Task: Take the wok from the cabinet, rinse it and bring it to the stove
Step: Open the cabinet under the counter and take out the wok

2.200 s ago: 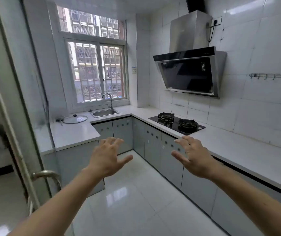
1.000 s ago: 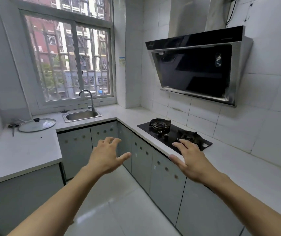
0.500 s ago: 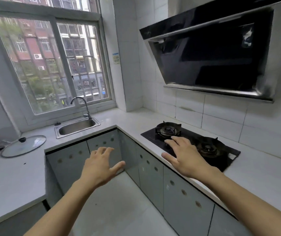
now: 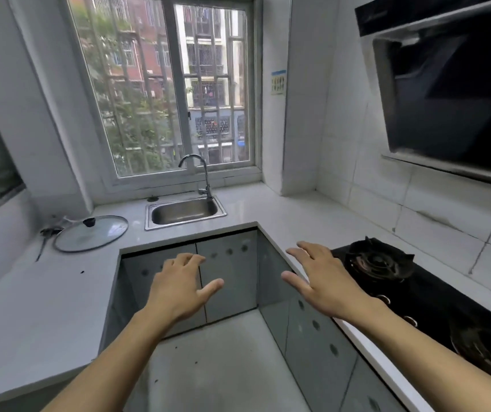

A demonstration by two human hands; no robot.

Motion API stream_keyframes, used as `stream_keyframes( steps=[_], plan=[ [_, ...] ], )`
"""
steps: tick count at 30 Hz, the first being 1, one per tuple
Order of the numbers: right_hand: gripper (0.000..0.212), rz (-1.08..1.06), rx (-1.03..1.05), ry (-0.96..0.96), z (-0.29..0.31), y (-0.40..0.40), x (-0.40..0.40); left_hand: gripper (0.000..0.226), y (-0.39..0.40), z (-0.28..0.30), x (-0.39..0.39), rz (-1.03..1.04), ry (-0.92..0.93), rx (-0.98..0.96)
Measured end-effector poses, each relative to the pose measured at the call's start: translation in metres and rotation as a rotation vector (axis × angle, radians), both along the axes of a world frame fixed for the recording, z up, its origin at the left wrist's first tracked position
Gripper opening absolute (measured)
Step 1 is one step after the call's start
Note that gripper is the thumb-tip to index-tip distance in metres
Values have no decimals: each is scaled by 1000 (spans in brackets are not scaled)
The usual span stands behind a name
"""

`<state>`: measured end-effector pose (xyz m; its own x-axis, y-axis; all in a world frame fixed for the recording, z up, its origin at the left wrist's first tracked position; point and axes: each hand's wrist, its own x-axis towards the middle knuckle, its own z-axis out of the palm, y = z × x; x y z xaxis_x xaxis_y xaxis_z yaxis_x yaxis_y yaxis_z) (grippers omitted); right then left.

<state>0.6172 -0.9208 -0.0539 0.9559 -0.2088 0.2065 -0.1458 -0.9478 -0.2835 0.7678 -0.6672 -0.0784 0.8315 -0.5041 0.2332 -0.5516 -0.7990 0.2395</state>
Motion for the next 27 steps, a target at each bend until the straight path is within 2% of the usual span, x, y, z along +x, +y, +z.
stream_keyframes(
  steps=[3,9,15,17,19,20,24,26,27],
  plan=[
    [76,9,-1,37,-9,-2,65,72,-1,-14,61,12,32,-31],
    [64,31,-64,78,-12,-12,189,74,-7,-20,178,34,40,9],
    [69,83,13,93,-24,-29,284,71,-28,-17,274,69,42,50],
    [78,100,25,113,-30,-42,318,71,-39,-21,302,94,59,38],
    [97,135,10,100,-37,-59,355,72,-51,-29,328,131,81,30],
    [97,154,1,94,-42,-67,375,72,-57,-34,341,153,90,34],
    [71,244,34,95,-56,-99,452,74,-79,-51,384,265,128,77],
    [76,298,43,115,-56,-112,489,74,-88,-55,402,328,153,73],
    [85,325,41,118,-55,-117,508,73,-91,-54,410,361,165,74]
  ],
)
